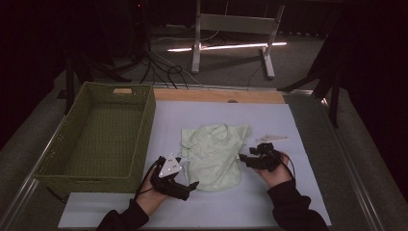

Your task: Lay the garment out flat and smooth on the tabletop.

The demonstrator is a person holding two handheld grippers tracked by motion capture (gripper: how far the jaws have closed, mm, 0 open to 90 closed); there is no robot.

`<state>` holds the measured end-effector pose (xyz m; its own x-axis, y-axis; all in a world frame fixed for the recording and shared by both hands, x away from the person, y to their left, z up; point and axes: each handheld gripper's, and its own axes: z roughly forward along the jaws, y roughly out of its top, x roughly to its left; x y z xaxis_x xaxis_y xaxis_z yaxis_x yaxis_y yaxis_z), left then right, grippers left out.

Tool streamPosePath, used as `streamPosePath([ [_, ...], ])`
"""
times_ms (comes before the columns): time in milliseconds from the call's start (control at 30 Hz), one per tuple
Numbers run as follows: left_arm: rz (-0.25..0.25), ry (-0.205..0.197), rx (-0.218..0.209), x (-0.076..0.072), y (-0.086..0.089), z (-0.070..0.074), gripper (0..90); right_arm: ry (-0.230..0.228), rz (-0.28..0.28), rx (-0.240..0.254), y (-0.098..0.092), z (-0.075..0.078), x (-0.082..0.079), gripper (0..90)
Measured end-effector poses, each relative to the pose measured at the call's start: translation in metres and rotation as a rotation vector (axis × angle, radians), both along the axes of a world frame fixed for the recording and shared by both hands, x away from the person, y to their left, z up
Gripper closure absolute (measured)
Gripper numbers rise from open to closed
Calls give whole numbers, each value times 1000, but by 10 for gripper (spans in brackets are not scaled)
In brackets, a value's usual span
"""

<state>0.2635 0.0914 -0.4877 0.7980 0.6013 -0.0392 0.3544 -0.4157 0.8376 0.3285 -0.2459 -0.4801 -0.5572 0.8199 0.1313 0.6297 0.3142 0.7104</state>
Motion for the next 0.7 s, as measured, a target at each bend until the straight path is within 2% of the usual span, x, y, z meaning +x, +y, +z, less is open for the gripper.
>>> streamPosePath([
  [133, 0, -2, 1, 0, 1, 2, 4, 61, 33, 24, 10, -14, -16, 499],
  [300, 0, -1, 1, 1, 1, 1, 3, 104, 42, -9, 19, -30, -17, 617],
  [400, 2, -1, -4, 1, 2, 2, 4, 107, 29, -29, 20, -34, -17, 722],
  [500, 2, -1, -4, 1, 2, 2, 4, 100, 23, -45, 19, -34, -18, 874],
  [600, 1, -2, 0, 0, 1, 1, 4, 102, 26, -63, 20, -31, -20, 895],
  [700, 0, 2, 3, 0, 1, 1, 4, 81, 41, -96, 22, -26, -25, 897],
])
